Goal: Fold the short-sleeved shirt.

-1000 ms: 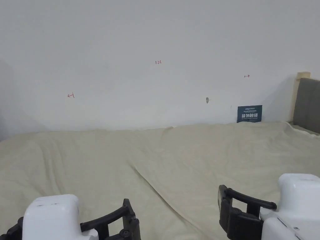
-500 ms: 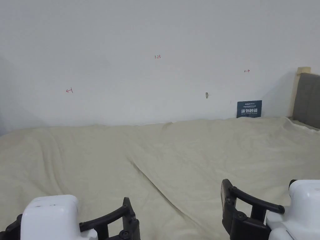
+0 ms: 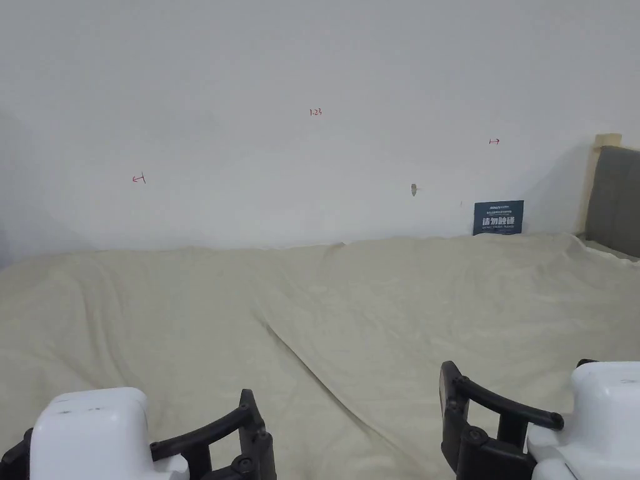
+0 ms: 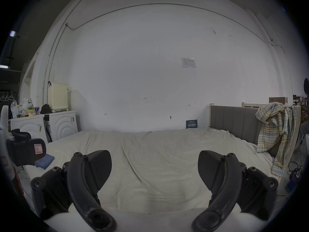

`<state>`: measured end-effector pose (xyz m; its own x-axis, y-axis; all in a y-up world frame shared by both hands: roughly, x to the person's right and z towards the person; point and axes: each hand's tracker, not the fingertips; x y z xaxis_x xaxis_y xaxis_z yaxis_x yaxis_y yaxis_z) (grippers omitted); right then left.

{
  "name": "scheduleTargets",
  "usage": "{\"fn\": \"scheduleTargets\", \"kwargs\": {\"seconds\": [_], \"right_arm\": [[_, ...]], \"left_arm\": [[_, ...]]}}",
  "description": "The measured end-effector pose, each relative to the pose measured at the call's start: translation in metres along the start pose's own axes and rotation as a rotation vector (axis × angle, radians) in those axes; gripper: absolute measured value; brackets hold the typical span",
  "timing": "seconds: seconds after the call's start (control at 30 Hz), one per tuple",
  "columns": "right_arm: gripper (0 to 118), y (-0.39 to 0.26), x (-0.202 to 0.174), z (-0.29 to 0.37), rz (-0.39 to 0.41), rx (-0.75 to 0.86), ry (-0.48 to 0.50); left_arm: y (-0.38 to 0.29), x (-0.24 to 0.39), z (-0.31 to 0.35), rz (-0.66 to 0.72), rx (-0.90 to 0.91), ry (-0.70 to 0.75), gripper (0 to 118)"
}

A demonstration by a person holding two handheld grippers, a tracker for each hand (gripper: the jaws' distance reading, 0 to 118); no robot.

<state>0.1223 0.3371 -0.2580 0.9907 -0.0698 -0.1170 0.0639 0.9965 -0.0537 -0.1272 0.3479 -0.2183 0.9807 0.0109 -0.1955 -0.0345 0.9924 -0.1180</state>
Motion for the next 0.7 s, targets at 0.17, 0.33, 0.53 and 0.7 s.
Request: {"fn": "scheduleTargets", "kwargs": {"seconds": [0.17,0.33,0.53,0.7], "right_arm": [[107,-0.0011,-0.0027,0.0017,0.029,0.005,-0.001],[107,-0.0022,-0.0051,0.0013,0.050,0.008,0.000],[107,-0.0027,-0.0066,0.0000,0.059,0.009,-0.005],[107,-0.0024,-0.0058,-0.0002,0.059,0.008,0.001]], "left_arm": [[-0.0001,0.0006,-0.0001,-0.005,0.002,0.003,118],[0.0005,0.0016,0.0007,-0.001,0.011,-0.002,118],[0.0004,0.0031,0.0006,-0.019,0.004,0.000,118],[0.0004,0.0014,0.0003,-0.006,0.002,0.004,118]]}}
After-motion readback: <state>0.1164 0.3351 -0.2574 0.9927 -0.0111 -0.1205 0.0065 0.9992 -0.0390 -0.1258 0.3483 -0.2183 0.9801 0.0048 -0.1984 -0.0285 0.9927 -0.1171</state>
